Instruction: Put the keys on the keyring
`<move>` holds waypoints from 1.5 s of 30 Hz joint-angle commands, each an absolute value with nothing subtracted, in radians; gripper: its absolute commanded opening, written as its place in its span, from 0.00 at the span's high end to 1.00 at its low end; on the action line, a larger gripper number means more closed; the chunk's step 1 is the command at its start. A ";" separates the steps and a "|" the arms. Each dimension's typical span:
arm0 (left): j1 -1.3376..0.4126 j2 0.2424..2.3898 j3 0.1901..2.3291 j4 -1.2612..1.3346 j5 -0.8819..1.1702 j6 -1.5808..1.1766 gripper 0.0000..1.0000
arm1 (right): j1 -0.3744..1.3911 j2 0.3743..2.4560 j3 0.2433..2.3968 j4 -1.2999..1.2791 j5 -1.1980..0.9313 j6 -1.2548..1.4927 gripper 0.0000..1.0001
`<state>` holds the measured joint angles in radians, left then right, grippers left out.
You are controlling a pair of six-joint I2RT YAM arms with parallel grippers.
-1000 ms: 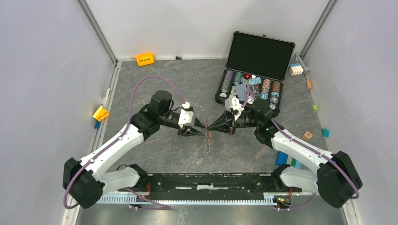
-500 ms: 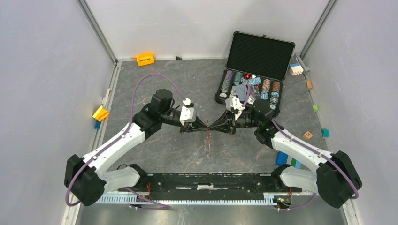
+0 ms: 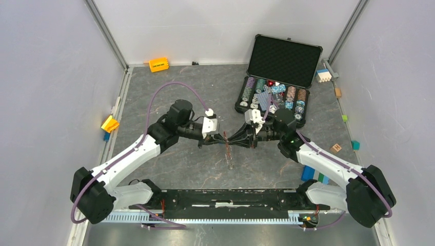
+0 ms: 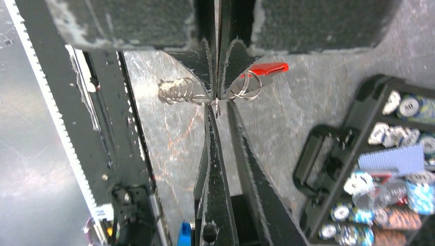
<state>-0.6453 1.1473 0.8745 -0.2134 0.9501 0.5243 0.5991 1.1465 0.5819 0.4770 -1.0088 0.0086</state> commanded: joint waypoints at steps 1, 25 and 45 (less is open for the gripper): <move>-0.694 1.157 0.949 -0.362 0.792 0.602 0.98 | 0.595 1.115 0.654 0.296 -0.960 -0.202 0.76; -0.739 1.190 0.995 -0.390 0.744 0.595 0.98 | 0.619 1.170 0.677 0.248 -0.995 -0.258 0.75; -0.752 1.198 0.993 -0.391 0.732 0.601 0.98 | 0.653 1.192 0.704 0.164 -0.975 -0.339 0.87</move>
